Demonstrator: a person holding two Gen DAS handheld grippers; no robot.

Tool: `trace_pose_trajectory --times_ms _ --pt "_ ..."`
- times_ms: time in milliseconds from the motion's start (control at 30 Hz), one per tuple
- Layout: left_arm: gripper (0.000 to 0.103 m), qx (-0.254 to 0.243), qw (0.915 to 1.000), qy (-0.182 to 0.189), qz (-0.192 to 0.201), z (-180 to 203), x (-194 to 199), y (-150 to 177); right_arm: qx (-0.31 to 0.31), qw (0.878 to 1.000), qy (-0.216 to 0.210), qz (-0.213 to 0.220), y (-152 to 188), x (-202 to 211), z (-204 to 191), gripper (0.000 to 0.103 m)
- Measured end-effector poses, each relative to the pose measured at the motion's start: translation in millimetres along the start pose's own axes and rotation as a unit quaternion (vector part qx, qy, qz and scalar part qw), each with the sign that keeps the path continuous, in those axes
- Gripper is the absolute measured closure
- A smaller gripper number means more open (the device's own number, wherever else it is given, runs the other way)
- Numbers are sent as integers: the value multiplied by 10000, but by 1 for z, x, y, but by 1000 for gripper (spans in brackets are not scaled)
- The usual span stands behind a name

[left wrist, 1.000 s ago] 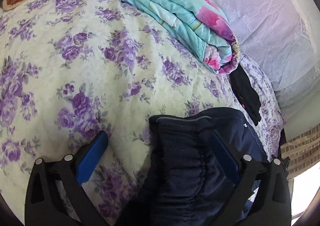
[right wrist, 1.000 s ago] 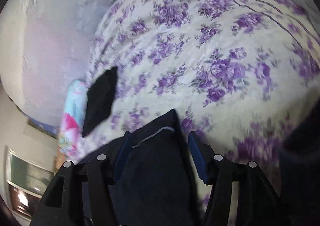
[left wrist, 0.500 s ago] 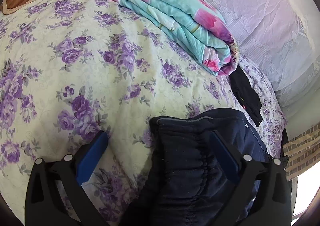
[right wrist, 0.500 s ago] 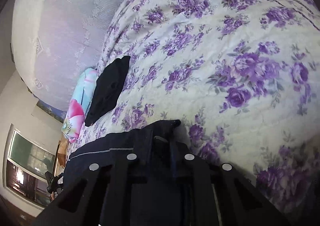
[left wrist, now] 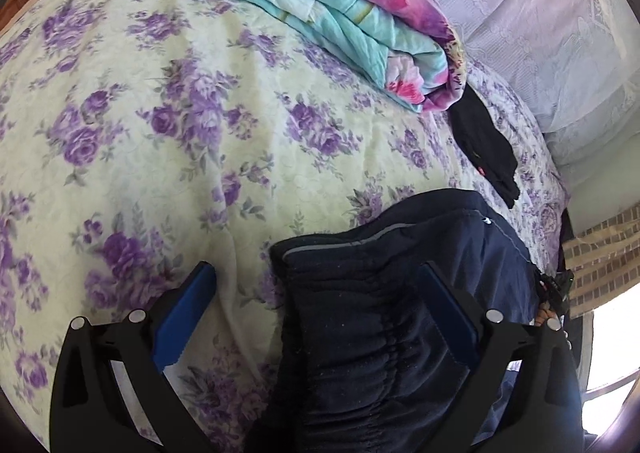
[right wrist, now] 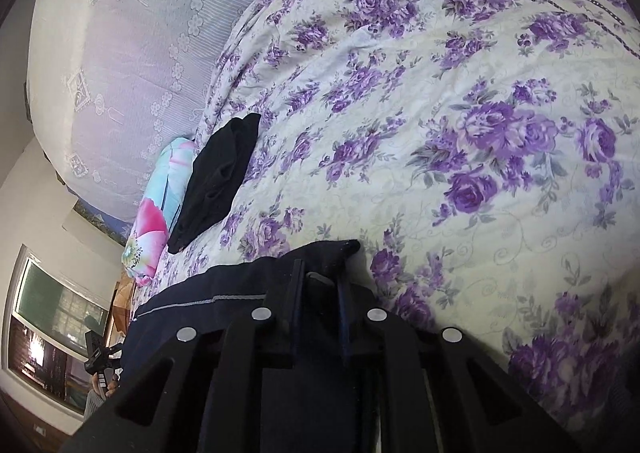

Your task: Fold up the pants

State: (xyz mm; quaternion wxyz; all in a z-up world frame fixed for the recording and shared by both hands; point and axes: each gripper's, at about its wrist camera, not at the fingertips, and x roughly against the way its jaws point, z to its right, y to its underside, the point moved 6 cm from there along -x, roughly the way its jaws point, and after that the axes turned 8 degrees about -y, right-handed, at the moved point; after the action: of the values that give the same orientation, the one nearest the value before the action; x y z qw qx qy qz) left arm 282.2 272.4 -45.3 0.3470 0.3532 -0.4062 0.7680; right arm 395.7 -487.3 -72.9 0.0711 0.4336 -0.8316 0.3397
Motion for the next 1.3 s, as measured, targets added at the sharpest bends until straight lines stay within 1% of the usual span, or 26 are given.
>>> trace_pose_trajectory --times_ms 33,67,100,200,233,300,367,400,433,467,500,567,600,633,667,800,833,900,933,1000,1067,1100,1133,1200,1233,1300 --pt "10 9 10000 84 21 0 0 -1 -2 10000 0 -1 0 0 0 90" --pt "33 -3 9999 124 48 2 0 -2 -3 10000 0 -2 0 0 0 90" --pt "47 -72 9998 170 28 5 -1 -2 -4 10000 3 -2 -1 0 0 90" --pt "46 -266 9996 -67 101 10 -2 -1 6 10000 10 -1 0 0 1 90" --pt "47 -317 9994 -86 138 11 -1 0 5 10000 15 -1 0 1 1 90" --pt "50 -286 9993 52 231 11 7 0 5 10000 7 -3 0 1 1 90" --pt "77 -133 9987 299 381 6 18 -3 6 10000 19 -1 0 0 2 90" --pt "85 -7 9976 484 490 2 27 -6 5 10000 26 0 0 -1 2 90" --pt "88 48 9965 613 565 0 33 -7 4 10000 30 2 0 -1 3 90" --pt "89 23 9950 772 640 0 41 -7 6 10000 28 1 0 -1 2 90" --pt "89 -56 9947 819 615 1 44 -6 5 10000 26 0 0 -1 2 90" --pt "87 -193 9968 674 380 3 38 -3 2 10000 23 0 0 -1 2 90" --pt "84 -201 9976 593 290 3 34 -2 4 10000 27 1 0 -1 2 90" --pt "69 -193 9980 567 211 2 29 -1 4 10000 26 1 0 -1 2 90" --pt "61 -143 9978 641 120 0 24 0 2 10000 26 2 0 -1 2 90" --pt "58 21 9964 849 -77 -2 9 -2 1 10000 30 2 0 -1 2 90" --pt "53 87 9953 955 -145 -3 7 -4 0 10000 29 2 0 -1 2 90" --pt "50 277 9929 1127 -266 -5 1 -10 0 10000 30 3 1 -1 2 90" --pt "46 346 9924 1140 -310 -7 -2 -12 1 10000 30 3 1 -1 2 90" --pt "45 472 9943 904 -304 -15 -7 -17 1 10000 32 4 1 -1 2 90" --pt "45 441 9933 997 -392 -17 -7 -17 -2 10000 31 3 1 -1 2 90" --pt "45 361 9937 973 -426 -15 -7 -14 -4 10000 27 3 1 -1 2 90" --pt "46 246 9936 995 -483 -11 -7 -10 -5 10000 25 4 1 -1 2 90" --pt "45 80 9906 1201 -645 3 -8 0 -8 10000 24 6 1 -1 2 90" --pt "45 -73 9905 1197 -679 10 -9 5 -4 10000 28 6 1 -1 2 90" --pt "46 -359 9869 1376 -763 23 -8 14 -7 10000 26 5 1 -1 2 90"
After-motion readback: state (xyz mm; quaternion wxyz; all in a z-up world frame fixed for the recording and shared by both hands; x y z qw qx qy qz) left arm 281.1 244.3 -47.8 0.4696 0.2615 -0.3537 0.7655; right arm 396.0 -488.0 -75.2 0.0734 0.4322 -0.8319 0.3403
